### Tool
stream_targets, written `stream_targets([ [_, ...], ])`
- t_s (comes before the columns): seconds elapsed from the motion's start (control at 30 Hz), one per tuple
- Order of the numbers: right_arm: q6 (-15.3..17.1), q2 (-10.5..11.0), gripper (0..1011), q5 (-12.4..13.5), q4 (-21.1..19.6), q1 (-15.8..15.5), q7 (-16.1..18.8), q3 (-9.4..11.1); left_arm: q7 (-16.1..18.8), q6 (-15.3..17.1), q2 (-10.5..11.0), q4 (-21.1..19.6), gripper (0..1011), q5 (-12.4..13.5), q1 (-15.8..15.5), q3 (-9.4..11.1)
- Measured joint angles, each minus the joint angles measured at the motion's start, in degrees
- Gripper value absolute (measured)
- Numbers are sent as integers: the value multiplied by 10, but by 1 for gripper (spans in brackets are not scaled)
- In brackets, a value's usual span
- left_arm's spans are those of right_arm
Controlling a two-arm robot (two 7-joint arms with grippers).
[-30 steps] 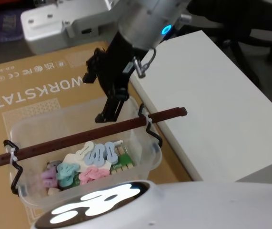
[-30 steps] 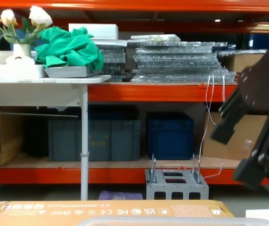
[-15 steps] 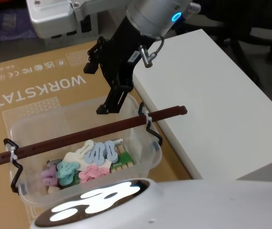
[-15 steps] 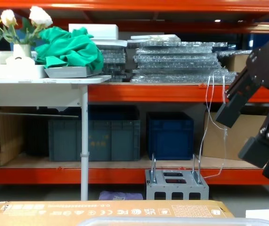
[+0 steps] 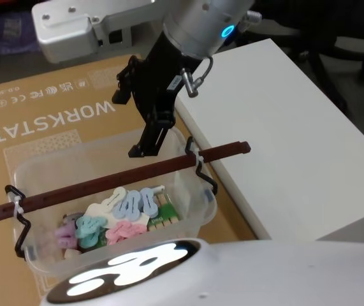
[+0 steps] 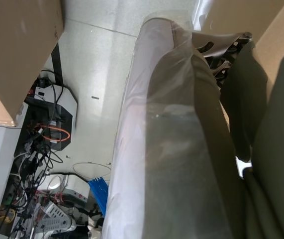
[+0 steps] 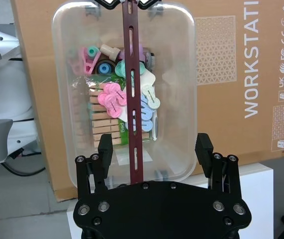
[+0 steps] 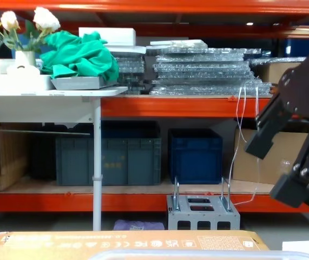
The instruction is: Use one hand to grasp the basket and place it at the designated location.
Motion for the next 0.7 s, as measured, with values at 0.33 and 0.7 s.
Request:
stream_targets([
  [0.33,10,-20,1001,-15,12,-2,5,-15,0,0,0,0,0,0,0,0],
  [0.7,22,-53,1001,-38,27,-5,8,-46,0,0,0,0,0,0,0,0],
])
